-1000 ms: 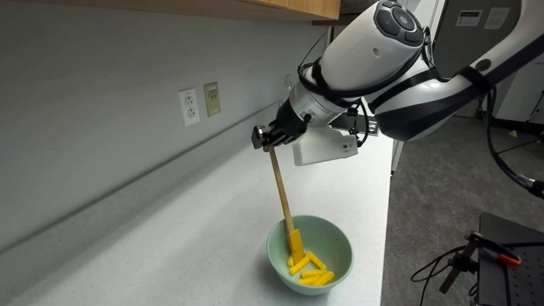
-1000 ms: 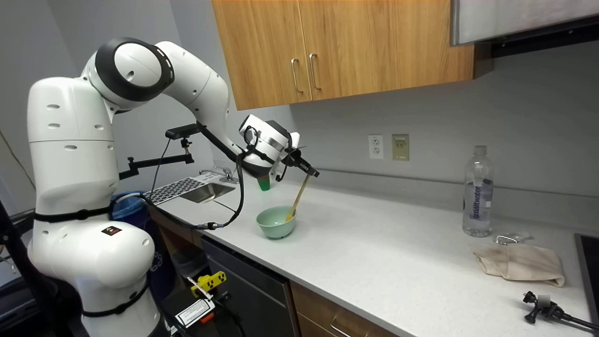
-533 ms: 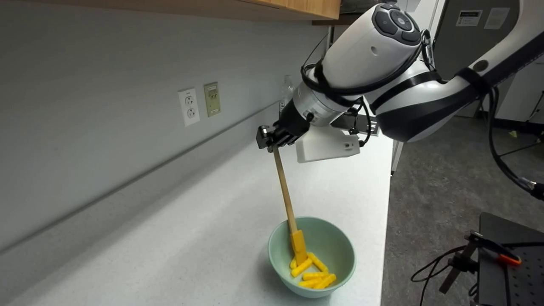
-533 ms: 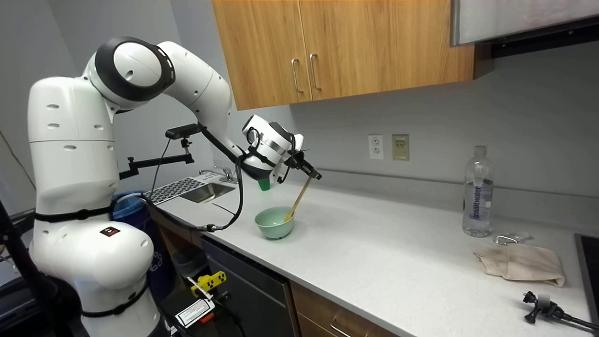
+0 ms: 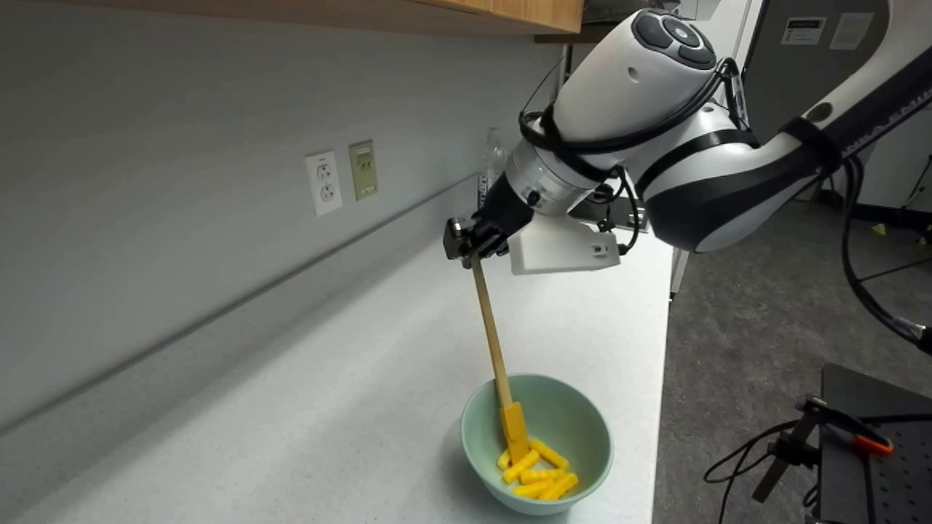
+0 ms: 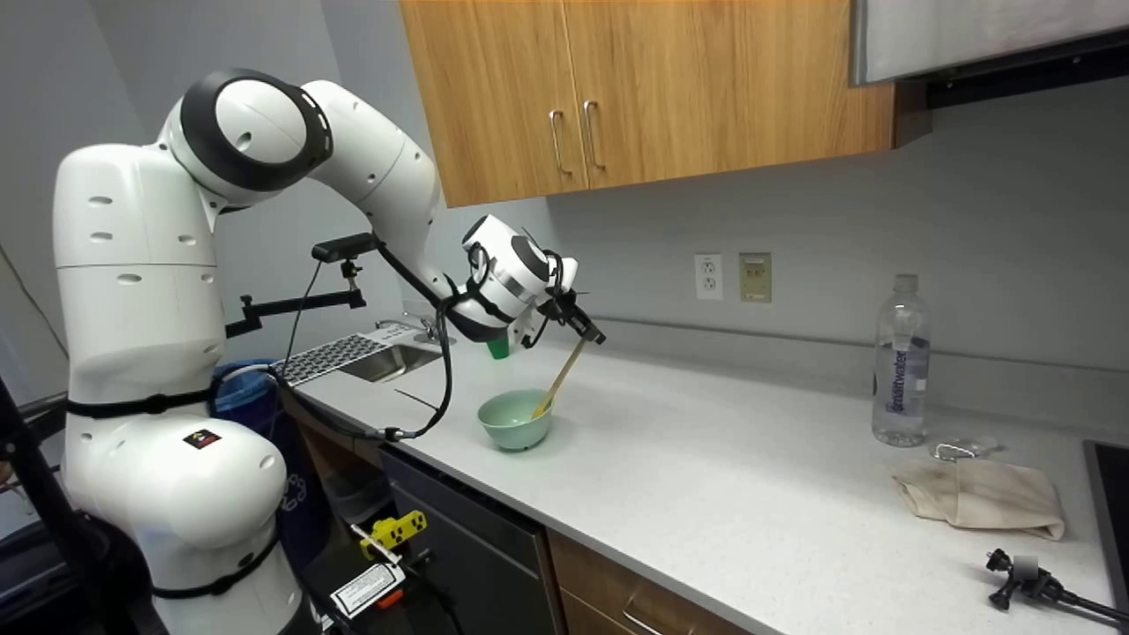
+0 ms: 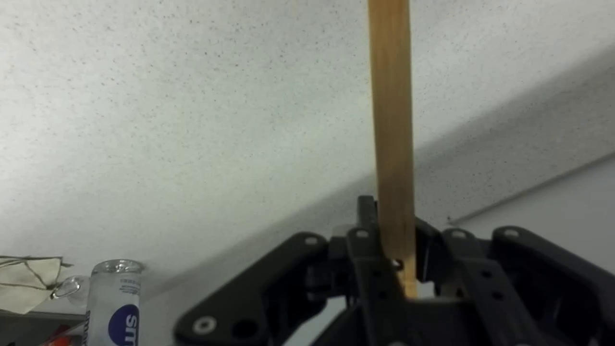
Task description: Mix in the bowl with the spatula
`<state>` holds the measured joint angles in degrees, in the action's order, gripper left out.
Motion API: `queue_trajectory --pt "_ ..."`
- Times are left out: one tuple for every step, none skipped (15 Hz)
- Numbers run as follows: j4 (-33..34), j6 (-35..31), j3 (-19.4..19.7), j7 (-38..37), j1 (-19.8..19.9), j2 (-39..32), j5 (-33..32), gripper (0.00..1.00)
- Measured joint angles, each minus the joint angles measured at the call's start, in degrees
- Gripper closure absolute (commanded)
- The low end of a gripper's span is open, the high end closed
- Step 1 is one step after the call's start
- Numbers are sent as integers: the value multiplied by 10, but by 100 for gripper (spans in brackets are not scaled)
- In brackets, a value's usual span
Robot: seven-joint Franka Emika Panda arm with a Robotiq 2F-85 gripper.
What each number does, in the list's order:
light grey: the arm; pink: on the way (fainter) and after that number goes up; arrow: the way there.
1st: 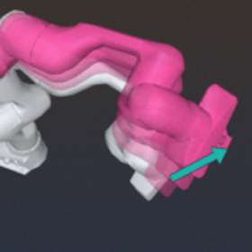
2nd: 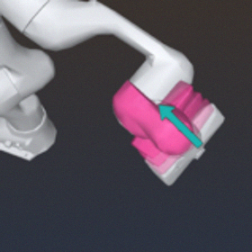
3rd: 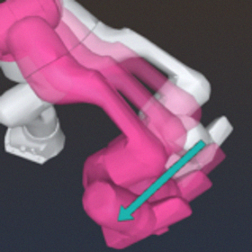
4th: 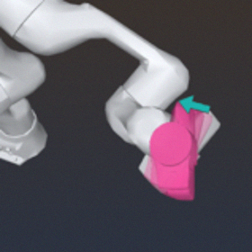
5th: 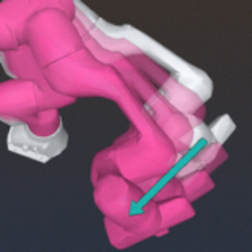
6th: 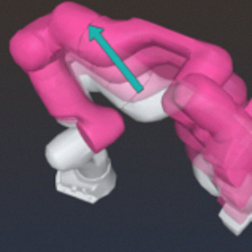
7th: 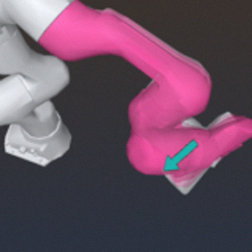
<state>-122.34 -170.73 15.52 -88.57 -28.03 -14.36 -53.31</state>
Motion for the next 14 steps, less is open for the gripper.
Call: queue_trajectory --pt "-3 -3 -7 16 6 0 20 98" --pt "-5 -4 -14 29 12 0 38 98" --pt "-5 -4 -18 37 16 0 47 98" --pt "-5 -4 -18 38 17 0 49 98" --pt "-5 -4 -17 38 18 1 49 98" --pt "-4 -4 -17 38 19 1 49 98" --pt "-5 -4 -19 42 21 2 55 98" --pt "-7 -4 -26 54 27 2 71 98" --pt "-10 -4 -39 73 35 2 96 98" --pt "-13 -4 -53 94 45 2 124 98" --pt "-15 -4 -68 116 56 2 151 98" --pt "-17 -4 -82 137 66 2 176 98" --pt "-18 -4 -94 153 75 2 194 98" --pt "-19 -4 -101 163 81 2 205 98"
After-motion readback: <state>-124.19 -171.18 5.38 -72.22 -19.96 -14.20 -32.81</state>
